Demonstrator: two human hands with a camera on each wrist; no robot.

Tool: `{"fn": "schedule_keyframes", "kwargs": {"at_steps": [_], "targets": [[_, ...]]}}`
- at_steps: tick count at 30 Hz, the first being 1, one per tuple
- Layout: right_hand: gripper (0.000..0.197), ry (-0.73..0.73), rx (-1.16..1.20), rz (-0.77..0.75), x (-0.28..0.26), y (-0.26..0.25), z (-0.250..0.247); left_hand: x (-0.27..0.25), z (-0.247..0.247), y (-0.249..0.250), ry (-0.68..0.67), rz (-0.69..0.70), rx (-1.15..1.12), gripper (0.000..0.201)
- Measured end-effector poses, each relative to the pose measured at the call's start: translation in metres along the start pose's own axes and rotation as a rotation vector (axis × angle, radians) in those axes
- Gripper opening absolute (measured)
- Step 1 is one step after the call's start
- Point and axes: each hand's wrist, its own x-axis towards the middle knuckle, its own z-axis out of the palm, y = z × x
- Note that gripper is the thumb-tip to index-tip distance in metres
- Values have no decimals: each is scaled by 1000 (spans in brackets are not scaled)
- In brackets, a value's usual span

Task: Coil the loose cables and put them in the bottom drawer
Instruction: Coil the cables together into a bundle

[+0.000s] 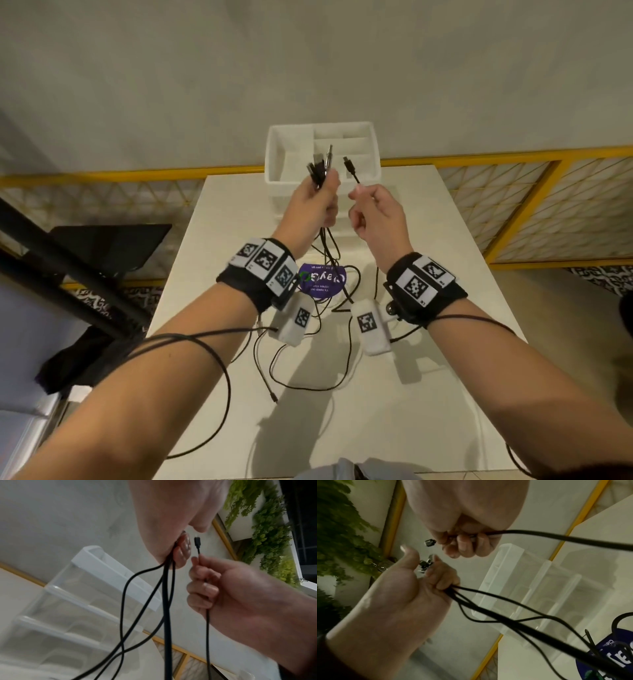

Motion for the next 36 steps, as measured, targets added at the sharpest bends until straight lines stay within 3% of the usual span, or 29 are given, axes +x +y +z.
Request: {"fn": "schedule_keyframes", "kwargs": {"at_steps": [4,12,16,21,27,36], "targets": [[18,3,24,46,-2,5,4,-7,12,-8,28,-2,87,19],[21,-70,-60,110,-2,2,-1,-8,13,-15,85,-38,-28,23],[11,-70,-88,123,-4,6,-4,-9,9,-20,27,-45,-56,29],[11,-19,-37,86,-9,15,-5,-13,5,-25,-89,-100,-113,31],[7,-59,-30,128,-11,17,-5,-16,-1,-30,-144,-139,-92,28],[19,-111,-63,131,-13,17,-6,-20,-4,-33,-129,-174,43,29]]}}
